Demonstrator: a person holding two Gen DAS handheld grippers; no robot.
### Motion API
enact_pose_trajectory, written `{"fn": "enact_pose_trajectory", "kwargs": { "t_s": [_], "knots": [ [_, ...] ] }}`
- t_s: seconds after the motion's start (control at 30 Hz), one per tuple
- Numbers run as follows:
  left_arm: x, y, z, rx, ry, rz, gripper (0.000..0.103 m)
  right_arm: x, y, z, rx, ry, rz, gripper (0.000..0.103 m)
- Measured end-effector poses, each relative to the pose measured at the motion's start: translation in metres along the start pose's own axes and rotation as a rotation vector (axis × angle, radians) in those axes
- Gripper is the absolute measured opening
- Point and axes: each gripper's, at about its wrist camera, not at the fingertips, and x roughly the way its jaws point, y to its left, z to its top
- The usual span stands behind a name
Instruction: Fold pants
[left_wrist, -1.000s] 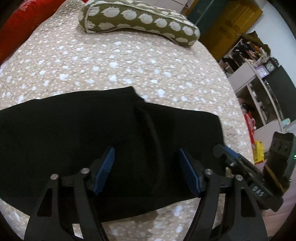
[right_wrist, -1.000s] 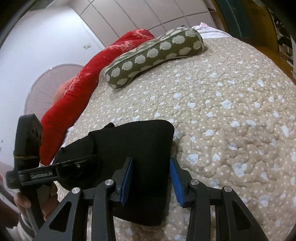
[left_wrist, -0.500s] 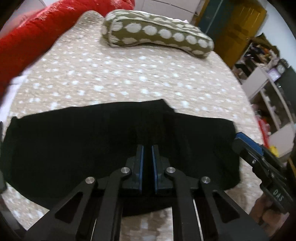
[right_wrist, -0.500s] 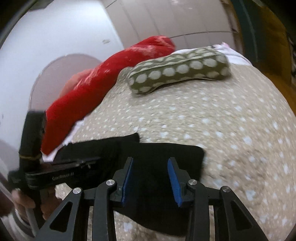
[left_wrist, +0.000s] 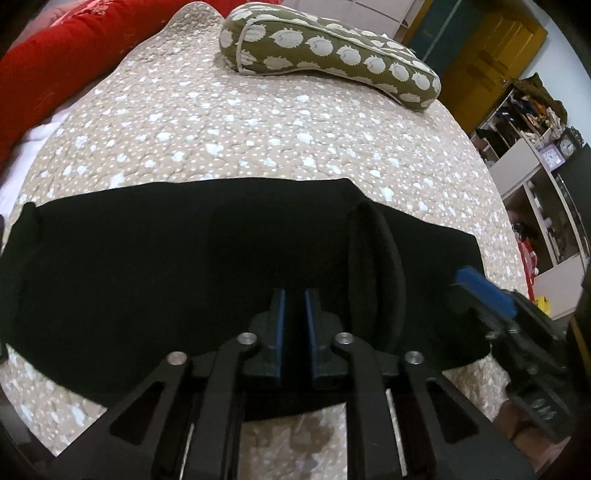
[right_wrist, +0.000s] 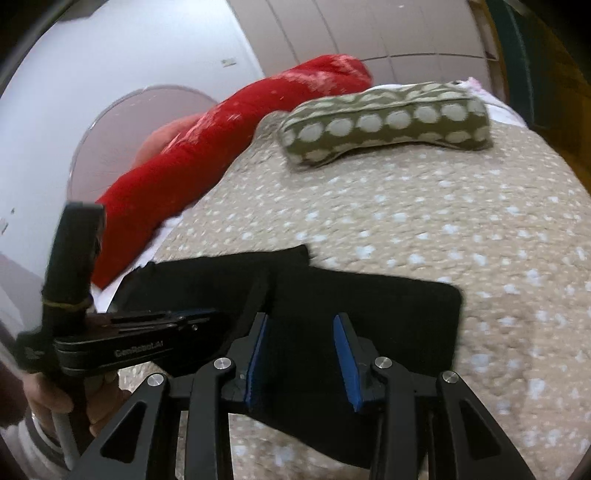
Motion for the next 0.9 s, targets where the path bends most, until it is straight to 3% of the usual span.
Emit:
{"fn": "enact_pose_trajectory", "kwargs": {
  "t_s": [0.03,0.1,0.17,0.33,0.47,0.53,0.67,0.8,0.9],
  "knots": [
    [-0.004,0.003,-0.002,-0.006,-0.004,0.009,0.033,0.009,0.005,-0.001,-0.013,0.017,-0.002,0.035],
    [-0.013,0.01,-0.007,-0.028,-0.019,0.002,0.048,0.027,0.013,-0.003,-0.027,0.044,0.014,0.035],
    [-0.021,0.022,-0.01,-0.068,-0.028,-0.011,0.055,0.043,0.024,-0.004,-0.051,0.072,0.027,0.035],
    [-0.037,0.048,-0.018,-0.124,-0.053,0.041,0.055,0.042,0.047,0.008,-0.12,0.073,0.054,0.037],
    [-0.045,0.064,-0.024,-0.153,-0.07,0.071,0.055,0.038,0.049,0.011,-0.119,0.038,0.018,0.037],
    [-0.047,0.07,-0.027,-0.168,-0.072,0.081,0.055,0.051,0.049,0.008,-0.109,0.077,-0.006,0.037],
    [-0.05,0.08,-0.03,-0.191,-0.08,0.07,0.055,0.062,0.06,0.002,-0.165,0.099,-0.049,0.038],
    [-0.054,0.085,-0.031,-0.214,-0.09,0.062,0.056,0.049,0.064,0.013,-0.148,0.067,0.011,0.038],
    [-0.055,0.086,-0.032,-0.215,-0.093,0.063,0.059,0.048,0.064,0.013,-0.147,0.05,-0.008,0.039]
  ]
}}
